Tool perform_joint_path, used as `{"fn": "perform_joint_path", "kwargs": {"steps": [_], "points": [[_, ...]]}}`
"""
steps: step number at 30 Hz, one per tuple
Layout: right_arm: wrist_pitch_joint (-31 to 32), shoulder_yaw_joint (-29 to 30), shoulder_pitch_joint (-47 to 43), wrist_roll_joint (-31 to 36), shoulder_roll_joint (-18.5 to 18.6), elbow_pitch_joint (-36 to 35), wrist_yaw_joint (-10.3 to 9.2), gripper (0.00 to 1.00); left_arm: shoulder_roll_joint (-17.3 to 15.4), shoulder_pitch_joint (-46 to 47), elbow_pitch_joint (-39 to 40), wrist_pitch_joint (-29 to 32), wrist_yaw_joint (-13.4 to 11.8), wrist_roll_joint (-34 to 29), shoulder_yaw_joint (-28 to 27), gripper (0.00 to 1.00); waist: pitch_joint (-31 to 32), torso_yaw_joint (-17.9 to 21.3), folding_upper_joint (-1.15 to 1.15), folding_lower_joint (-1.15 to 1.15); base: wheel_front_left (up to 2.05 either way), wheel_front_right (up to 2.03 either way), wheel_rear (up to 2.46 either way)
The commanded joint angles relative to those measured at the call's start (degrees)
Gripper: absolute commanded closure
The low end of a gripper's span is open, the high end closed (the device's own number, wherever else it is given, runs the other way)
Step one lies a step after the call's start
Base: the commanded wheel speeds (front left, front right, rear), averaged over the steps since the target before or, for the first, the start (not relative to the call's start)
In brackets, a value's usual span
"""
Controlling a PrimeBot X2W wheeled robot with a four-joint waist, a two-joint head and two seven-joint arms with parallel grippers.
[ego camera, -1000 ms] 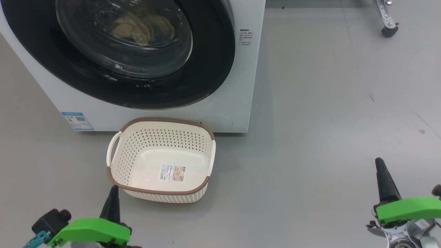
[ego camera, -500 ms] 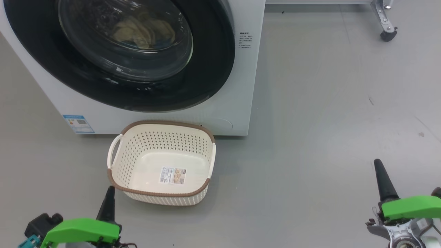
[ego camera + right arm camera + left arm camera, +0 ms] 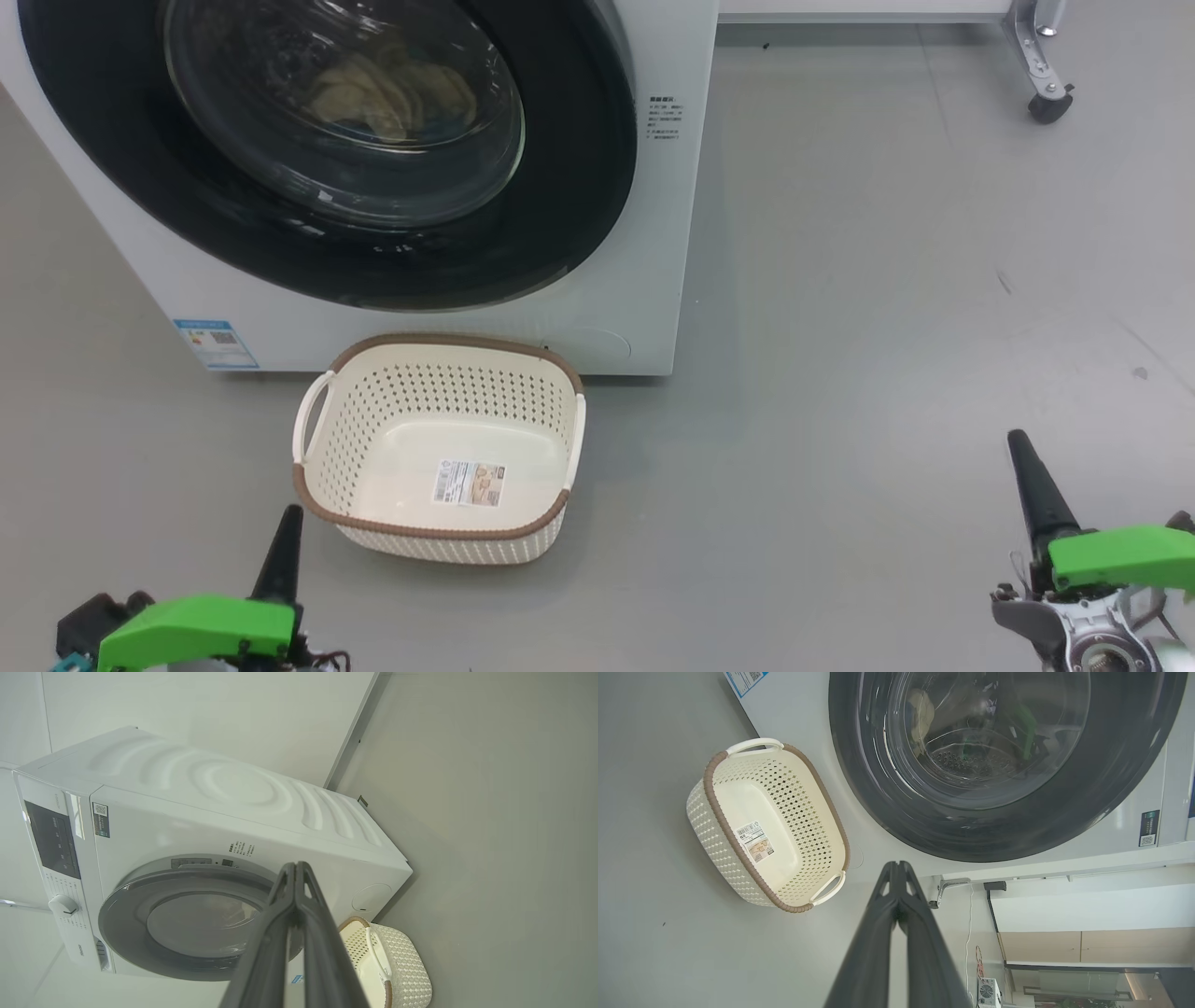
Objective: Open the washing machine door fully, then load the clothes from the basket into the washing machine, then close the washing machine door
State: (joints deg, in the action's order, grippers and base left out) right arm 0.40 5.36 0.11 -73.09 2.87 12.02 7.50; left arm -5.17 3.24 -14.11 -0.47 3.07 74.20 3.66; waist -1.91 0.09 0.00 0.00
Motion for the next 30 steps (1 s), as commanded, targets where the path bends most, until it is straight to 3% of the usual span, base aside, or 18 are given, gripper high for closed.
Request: {"fn": "perform_joint_path", "kwargs": {"steps": [1,30], "points": [[0.62,-0.81,3.46,-2.31,1.39,-1.43,-0.01,1.0,-0.33,2.51,1.4,0.64,0.69,2.12,-2.48,1.0,0.12,-0.01,0.0,0.0,0.0,0.0,0.0],[4.45,-0.87,5.89,-20.78,1.48,1.87,-0.01,1.0,0.75,2.77,0.16,5.24,4.42,19.74,-8.05,1.0,1.73,-0.09,0.0,0.0,0.0,0.0,0.0]]}}
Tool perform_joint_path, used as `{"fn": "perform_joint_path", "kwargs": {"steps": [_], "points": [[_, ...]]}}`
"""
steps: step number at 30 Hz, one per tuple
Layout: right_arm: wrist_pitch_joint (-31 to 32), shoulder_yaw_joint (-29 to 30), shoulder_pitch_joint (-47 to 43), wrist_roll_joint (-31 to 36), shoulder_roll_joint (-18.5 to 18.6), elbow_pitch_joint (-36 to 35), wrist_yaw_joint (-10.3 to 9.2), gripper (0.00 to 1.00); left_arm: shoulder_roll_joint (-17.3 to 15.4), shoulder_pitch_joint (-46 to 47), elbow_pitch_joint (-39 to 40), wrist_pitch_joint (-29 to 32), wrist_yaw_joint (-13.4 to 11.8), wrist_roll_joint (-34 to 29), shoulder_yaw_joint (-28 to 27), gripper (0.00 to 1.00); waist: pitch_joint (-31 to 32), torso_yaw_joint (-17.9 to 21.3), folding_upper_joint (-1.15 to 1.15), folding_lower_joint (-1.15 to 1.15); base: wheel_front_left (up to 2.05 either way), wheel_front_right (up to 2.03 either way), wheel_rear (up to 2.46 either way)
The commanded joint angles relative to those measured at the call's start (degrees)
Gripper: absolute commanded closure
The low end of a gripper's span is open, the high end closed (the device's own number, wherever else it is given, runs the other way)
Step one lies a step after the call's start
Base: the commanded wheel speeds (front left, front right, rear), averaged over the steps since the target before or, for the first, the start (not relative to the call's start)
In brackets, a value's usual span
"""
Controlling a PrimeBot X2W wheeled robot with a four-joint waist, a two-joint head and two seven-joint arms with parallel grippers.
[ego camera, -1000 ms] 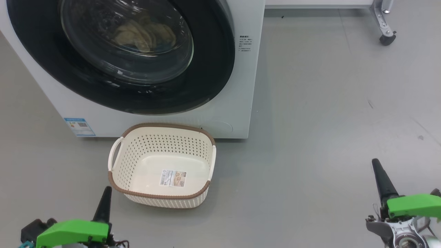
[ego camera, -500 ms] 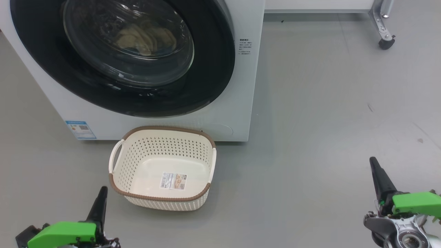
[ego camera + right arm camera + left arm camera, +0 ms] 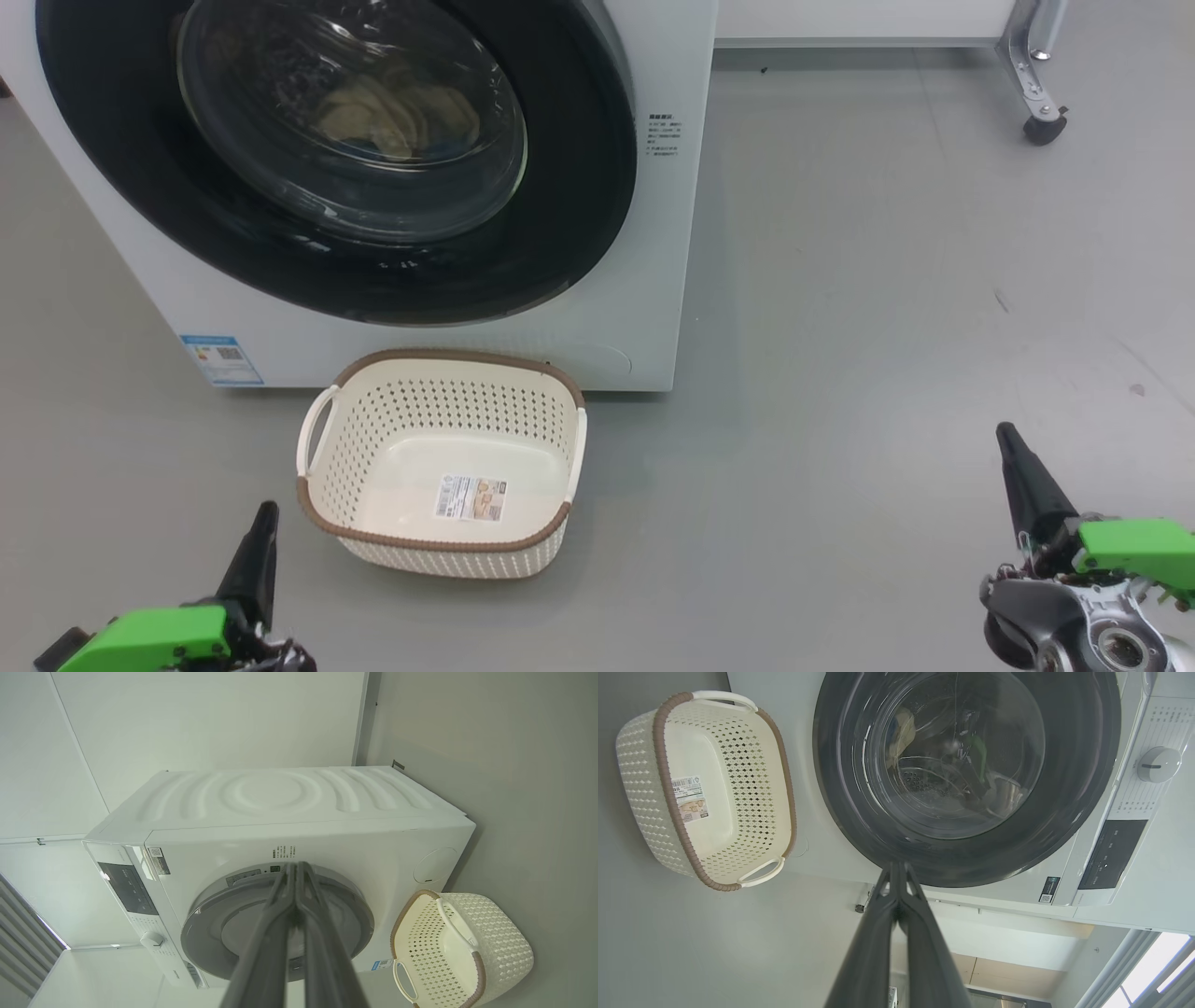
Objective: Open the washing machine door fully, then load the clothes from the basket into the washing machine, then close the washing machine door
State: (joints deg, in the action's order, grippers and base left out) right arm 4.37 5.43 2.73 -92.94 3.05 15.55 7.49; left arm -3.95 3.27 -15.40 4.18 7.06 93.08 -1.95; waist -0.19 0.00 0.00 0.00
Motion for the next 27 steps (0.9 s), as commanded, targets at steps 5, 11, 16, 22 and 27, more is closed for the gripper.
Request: {"fn": "perform_joint_path", "kwargs": {"steps": [5,11,16,22,27], "points": [[0.58,-0.83,3.28,-0.82,1.21,-1.64,0.0,1.0,-0.38,2.75,1.44,0.7,0.43,0.75,-2.56,1.0,0.0,0.0,0.0,0.0,0.0,0.0,0.0],[0.69,-0.69,3.29,-0.71,1.12,-1.63,0.0,1.0,-0.28,2.76,1.44,0.81,0.43,0.64,-2.7,1.0,0.0,0.0,0.0,0.0,0.0,0.0,0.0],[0.78,-0.58,3.3,-0.62,1.04,-1.63,0.0,1.0,-0.2,2.77,1.43,0.9,0.43,0.54,-2.82,1.0,0.0,0.0,0.0,0.0,0.0,0.0,0.0],[0.86,-0.48,3.31,-0.53,0.97,-1.62,0.0,1.0,-0.12,2.78,1.42,0.98,0.43,0.45,-2.92,1.0,0.0,0.0,0.0,0.0,0.0,0.0,0.0],[0.94,-0.38,3.31,-0.45,0.9,-1.61,0.0,1.0,-0.05,2.79,1.42,1.07,0.43,0.37,-3.02,1.0,0.0,0.0,0.0,0.0,0.0,0.0,0.0]]}}
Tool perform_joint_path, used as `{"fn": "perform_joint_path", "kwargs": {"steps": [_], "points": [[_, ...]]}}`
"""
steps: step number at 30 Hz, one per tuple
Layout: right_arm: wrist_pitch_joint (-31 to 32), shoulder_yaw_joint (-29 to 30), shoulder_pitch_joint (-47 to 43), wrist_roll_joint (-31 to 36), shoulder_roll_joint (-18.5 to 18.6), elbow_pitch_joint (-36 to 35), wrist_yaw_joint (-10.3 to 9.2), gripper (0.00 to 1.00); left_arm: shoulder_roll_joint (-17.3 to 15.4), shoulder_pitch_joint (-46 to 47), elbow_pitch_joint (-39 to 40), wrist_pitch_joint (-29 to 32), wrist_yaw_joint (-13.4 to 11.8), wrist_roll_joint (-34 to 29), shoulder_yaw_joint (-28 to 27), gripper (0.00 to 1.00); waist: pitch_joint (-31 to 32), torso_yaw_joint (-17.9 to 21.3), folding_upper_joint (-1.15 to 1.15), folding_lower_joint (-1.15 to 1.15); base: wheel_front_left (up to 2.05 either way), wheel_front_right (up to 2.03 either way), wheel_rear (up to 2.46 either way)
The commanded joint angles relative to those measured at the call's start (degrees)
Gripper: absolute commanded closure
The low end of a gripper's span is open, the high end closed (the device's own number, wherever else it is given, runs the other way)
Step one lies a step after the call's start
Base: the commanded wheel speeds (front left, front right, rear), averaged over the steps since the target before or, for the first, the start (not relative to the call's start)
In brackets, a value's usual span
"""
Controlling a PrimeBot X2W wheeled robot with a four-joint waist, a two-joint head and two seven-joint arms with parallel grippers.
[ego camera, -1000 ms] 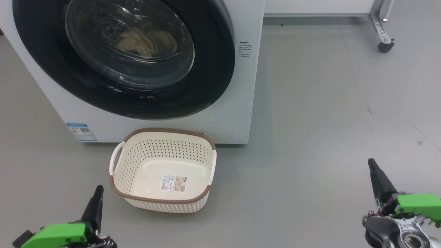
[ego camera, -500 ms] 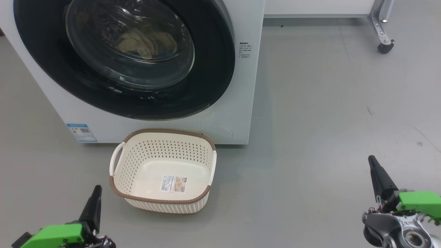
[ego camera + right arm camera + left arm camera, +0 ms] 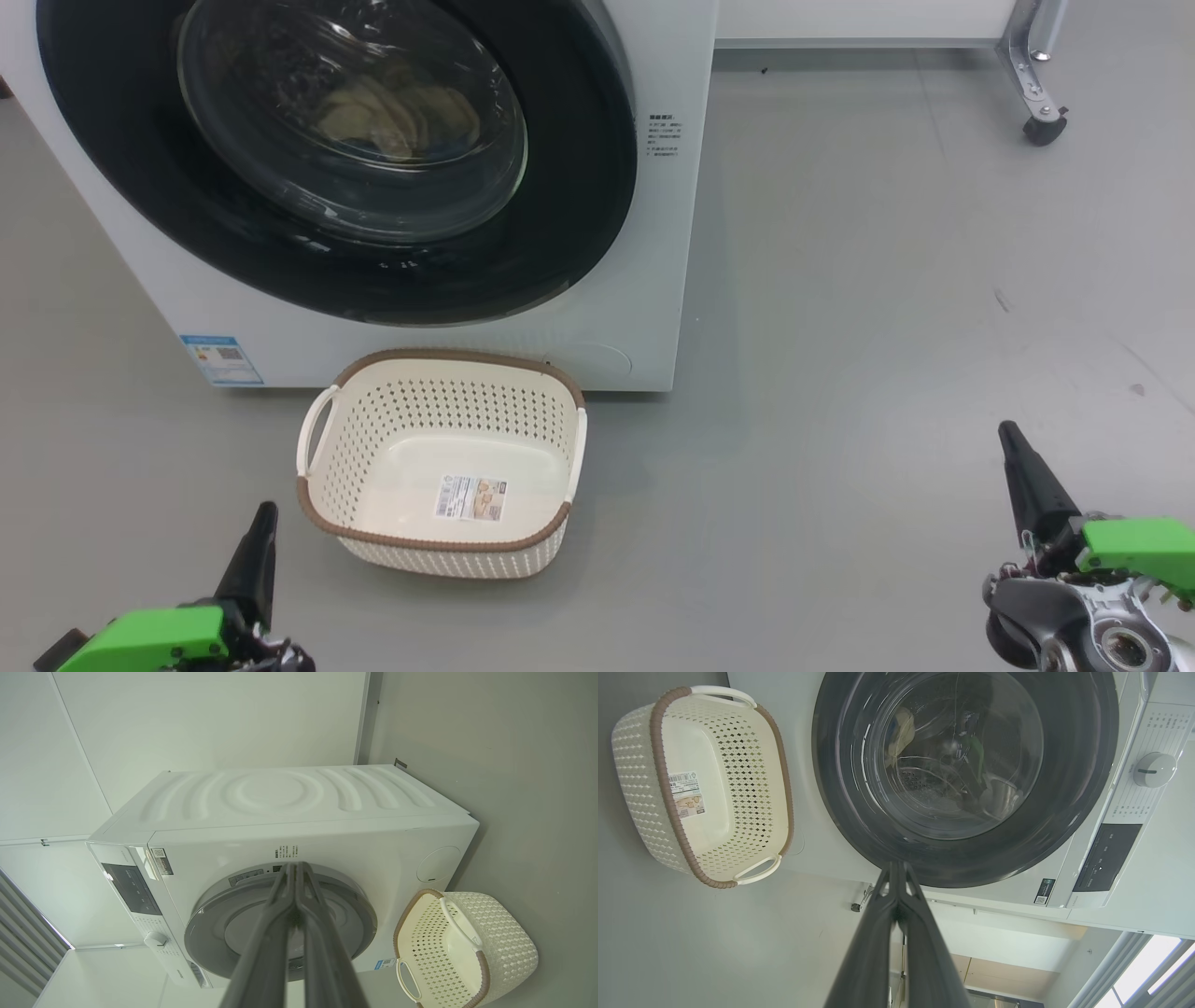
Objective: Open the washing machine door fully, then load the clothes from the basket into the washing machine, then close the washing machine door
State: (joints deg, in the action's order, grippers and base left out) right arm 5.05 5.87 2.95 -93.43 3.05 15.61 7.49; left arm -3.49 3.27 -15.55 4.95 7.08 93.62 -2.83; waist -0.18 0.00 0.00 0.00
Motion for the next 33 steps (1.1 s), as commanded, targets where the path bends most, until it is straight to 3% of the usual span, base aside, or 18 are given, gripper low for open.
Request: {"fn": "perform_joint_path", "kwargs": {"steps": [1,33], "points": [[0.27,-0.8,3.1,0.06,0.88,-1.67,0.0,1.0,-0.5,2.78,1.57,0.31,0.41,-0.19,-2.16,1.0,0.0,0.0,0.0,0.0,0.0,0.0,0.0],[0.69,-0.29,3.15,0.49,0.52,-1.63,0.0,1.0,-0.12,2.83,1.55,0.74,0.41,-0.63,-2.7,1.0,0.0,0.0,0.0,0.0,0.0,0.0,0.0]]}}
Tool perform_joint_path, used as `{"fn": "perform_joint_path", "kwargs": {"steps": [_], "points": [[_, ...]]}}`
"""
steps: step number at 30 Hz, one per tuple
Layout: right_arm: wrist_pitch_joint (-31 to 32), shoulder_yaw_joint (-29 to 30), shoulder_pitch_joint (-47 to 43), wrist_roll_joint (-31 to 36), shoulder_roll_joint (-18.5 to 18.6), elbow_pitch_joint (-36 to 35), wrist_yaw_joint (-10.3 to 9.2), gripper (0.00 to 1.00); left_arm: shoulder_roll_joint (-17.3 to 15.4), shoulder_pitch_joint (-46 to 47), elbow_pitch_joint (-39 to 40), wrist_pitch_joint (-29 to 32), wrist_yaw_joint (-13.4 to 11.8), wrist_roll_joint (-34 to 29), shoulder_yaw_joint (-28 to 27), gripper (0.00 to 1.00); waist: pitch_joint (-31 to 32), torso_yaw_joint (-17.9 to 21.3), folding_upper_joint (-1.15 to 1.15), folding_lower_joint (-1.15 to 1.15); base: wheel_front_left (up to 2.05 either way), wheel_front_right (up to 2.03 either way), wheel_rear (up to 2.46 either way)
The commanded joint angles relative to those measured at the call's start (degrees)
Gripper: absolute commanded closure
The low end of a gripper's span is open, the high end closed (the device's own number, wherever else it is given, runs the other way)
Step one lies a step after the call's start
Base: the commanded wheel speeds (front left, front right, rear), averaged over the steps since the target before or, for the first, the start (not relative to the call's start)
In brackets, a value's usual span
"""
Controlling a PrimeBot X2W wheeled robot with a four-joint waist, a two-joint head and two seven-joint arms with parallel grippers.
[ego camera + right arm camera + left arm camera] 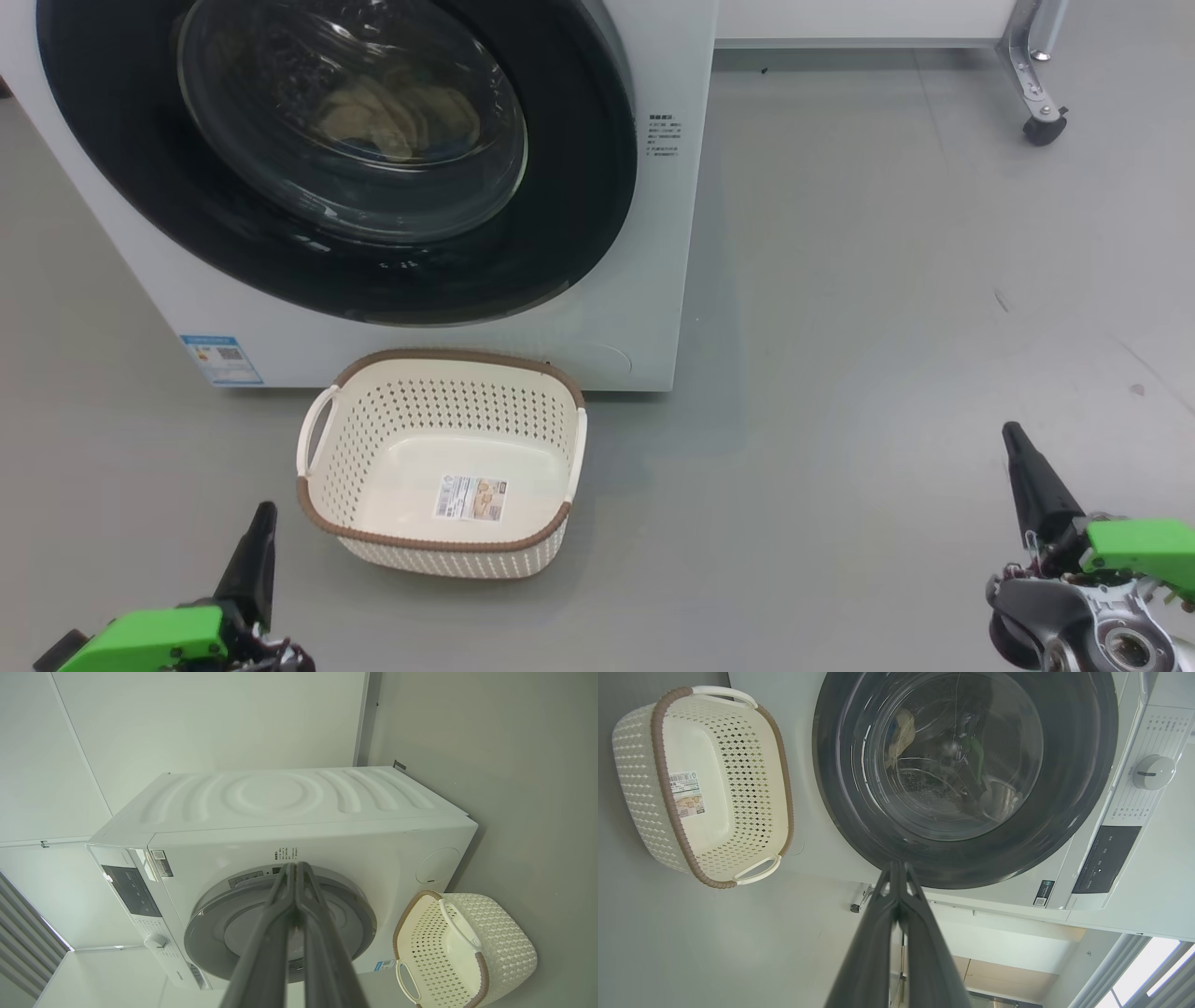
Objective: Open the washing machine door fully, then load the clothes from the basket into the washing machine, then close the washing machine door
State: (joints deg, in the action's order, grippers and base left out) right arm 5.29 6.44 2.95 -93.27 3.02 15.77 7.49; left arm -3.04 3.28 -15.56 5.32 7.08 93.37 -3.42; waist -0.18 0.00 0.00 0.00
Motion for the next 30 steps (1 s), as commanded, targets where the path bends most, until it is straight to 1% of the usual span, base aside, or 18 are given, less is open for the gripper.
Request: {"fn": "perform_joint_path", "kwargs": {"steps": [1,30], "points": [[0.45,-0.85,3.15,0.34,0.55,-1.8,0.0,1.0,-0.56,2.82,1.56,0.38,0.41,-0.39,-2.12,1.0,0.0,0.0,0.0,0.0,0.0,0.0,0.0],[0.72,-0.52,3.18,0.61,0.32,-1.78,0.0,1.0,-0.33,2.85,1.54,0.65,0.41,-0.67,-2.46,1.0,0.0,0.0,0.0,0.0,0.0,0.0,0.0]]}}
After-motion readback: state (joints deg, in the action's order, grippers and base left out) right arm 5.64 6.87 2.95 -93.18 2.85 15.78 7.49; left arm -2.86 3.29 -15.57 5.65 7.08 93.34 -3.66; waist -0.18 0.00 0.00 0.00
